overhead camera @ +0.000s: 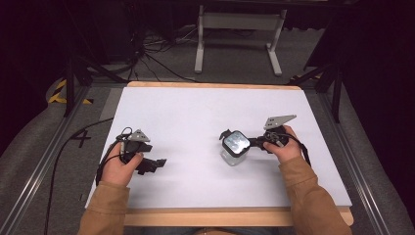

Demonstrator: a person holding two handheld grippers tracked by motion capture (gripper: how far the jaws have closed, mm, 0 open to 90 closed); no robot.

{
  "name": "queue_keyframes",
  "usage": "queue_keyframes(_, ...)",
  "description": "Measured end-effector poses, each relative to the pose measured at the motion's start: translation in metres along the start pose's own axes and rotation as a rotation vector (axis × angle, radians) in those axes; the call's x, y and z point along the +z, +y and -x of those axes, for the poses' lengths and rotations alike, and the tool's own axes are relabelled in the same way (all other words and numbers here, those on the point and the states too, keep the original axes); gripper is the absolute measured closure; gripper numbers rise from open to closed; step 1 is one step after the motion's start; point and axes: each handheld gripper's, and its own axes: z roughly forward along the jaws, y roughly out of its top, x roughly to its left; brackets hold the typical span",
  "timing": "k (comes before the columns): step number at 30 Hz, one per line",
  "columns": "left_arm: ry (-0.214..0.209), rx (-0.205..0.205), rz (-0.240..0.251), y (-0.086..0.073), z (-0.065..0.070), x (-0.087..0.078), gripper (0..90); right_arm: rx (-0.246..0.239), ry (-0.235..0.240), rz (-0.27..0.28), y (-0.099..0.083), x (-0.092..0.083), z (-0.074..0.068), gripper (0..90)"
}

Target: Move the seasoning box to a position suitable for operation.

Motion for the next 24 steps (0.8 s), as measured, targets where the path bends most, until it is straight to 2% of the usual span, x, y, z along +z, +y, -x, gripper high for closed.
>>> queue_keyframes(5,-0.007,0.019,0.000,0.006,0.002,0.005,21.4,0.000,0.016,-0.033,-0.002,-0.001,-0.008,90.0)
queue_keyframes(9,-0.019,0.042,-0.016,0.011,0.003,0.008,21.4,-0.026,0.016,-0.077,-0.001,0.000,-0.016,90.0)
queue_keyframes(13,-0.032,0.041,-0.013,0.014,0.003,0.012,21.4,-0.048,0.026,-0.102,-0.001,0.001,-0.023,90.0)
queue_keyframes(17,-0.028,0.064,-0.011,0.018,0.004,0.015,21.4,-0.067,0.001,-0.142,0.000,0.002,-0.032,90.0)
queue_keyframes(24,-0.040,0.067,-0.016,0.022,0.005,0.019,21.3,-0.071,0.022,-0.159,0.000,0.003,-0.039,90.0)
